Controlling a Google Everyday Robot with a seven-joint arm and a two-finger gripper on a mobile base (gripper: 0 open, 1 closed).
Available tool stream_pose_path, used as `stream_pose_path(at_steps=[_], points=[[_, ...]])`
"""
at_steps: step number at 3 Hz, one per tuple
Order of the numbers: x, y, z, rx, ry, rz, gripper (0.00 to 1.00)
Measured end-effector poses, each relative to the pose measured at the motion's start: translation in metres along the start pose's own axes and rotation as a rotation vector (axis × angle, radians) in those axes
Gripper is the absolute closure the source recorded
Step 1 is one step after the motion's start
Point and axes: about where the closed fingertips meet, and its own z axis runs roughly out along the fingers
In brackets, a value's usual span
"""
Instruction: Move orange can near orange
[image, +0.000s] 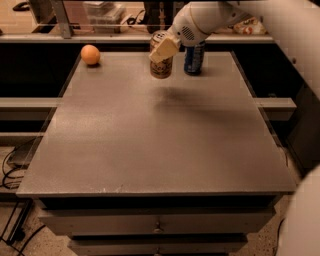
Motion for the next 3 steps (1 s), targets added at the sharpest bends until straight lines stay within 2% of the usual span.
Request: stream_pose_path(at_steps=[1, 2, 3], points=[[-0.031, -0.018, 0.043, 0.011, -0.009, 0.0, 1.0], [-0.031, -0.018, 0.044, 0.011, -0.009, 0.0, 1.0], [-0.033, -0.017, 0.058, -0.01, -0.04, 0.036, 1.0]])
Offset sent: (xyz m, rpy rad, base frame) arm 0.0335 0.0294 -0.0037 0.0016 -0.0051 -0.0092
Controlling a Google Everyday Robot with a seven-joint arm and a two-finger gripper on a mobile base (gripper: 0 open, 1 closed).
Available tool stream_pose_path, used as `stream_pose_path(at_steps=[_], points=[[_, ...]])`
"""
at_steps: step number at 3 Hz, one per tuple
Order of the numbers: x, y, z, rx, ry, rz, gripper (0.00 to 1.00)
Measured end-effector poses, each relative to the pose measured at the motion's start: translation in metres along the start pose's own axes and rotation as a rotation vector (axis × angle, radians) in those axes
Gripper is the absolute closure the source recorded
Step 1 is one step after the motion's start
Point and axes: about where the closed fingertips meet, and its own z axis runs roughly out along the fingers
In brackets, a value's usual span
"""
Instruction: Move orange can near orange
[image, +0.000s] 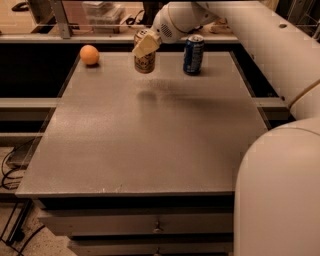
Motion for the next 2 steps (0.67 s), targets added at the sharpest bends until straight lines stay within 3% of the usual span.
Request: stream_pose_path(at_steps=[2], points=[[-0.034, 0.011, 0.055, -0.076, -0.073, -0.034, 1.0]])
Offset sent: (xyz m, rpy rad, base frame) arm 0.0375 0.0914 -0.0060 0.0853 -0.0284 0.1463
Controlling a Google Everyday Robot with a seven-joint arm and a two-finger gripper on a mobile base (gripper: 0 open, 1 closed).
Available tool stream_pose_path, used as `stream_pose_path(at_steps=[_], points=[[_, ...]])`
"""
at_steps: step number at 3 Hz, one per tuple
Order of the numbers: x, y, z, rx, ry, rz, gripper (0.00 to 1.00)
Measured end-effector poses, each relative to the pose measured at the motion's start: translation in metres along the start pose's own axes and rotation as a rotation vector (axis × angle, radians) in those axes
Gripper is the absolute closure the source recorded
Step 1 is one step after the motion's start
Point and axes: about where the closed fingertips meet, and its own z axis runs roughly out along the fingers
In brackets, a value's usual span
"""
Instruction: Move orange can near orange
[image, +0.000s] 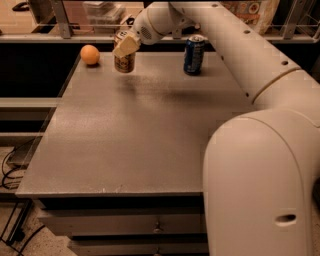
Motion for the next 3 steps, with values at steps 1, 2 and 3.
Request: stream_pose_path(at_steps=[1, 2, 3], points=[[-0.015, 0.001, 0.02, -0.012, -0.022, -0.026, 0.82], [-0.029, -0.001, 0.043, -0.01, -0.026, -0.056, 0.58], [-0.033, -0.005, 0.064, -0.005, -0.001, -0.071, 0.35]])
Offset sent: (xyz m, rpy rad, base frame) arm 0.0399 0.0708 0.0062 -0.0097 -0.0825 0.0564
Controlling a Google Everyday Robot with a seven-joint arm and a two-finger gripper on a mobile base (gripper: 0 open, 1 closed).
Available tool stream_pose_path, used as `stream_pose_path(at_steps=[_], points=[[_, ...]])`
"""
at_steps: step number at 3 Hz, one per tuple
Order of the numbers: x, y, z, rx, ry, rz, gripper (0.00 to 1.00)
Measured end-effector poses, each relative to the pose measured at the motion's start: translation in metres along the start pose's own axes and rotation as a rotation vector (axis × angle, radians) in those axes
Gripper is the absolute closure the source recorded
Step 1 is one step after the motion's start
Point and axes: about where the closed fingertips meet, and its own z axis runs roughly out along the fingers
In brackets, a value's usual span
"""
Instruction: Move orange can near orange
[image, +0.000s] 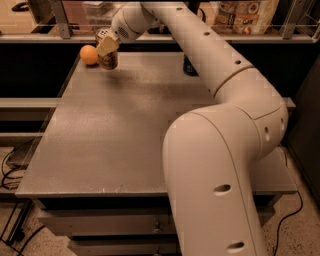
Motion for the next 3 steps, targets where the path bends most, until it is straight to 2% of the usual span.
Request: stream_pose_path(at_steps=[1, 2, 3], points=[[0.006, -0.006, 0.012, 0.015, 0.037, 0.006, 0.12], [0.027, -0.017, 0.012, 0.048, 0.094, 0.051, 0.0], [0.027, -0.016, 0.012, 0.048, 0.094, 0.051, 0.0]])
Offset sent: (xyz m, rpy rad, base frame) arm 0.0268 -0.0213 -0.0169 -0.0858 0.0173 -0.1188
